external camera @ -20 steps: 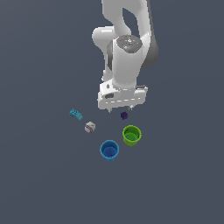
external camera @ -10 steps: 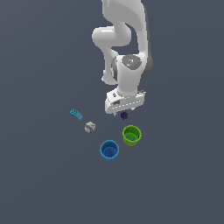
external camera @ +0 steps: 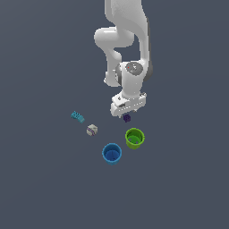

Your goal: Pick up a designated object from a clutter of objects.

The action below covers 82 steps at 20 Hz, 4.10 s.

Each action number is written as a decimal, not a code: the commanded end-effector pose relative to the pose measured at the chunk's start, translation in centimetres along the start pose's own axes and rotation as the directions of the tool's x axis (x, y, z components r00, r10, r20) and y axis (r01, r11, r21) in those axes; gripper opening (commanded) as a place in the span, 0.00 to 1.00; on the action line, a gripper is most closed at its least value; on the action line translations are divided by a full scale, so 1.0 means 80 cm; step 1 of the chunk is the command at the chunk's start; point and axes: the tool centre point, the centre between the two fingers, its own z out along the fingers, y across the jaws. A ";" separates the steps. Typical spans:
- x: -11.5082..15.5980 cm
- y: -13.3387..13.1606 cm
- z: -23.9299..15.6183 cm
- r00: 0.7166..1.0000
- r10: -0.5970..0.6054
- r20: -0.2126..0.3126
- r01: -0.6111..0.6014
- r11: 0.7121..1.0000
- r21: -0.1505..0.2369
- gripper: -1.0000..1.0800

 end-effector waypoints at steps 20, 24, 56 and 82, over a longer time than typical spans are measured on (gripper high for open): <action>-0.013 -0.010 0.049 1.000 -0.027 -0.004 0.027 1.000 0.003 0.96; -0.013 -0.010 0.066 1.000 -0.027 -0.005 0.027 1.000 0.002 0.96; 0.003 -0.004 0.040 1.000 -0.027 -0.005 0.027 1.000 0.002 0.00; 0.116 0.038 -0.215 1.000 -0.029 -0.005 0.029 1.000 0.004 0.00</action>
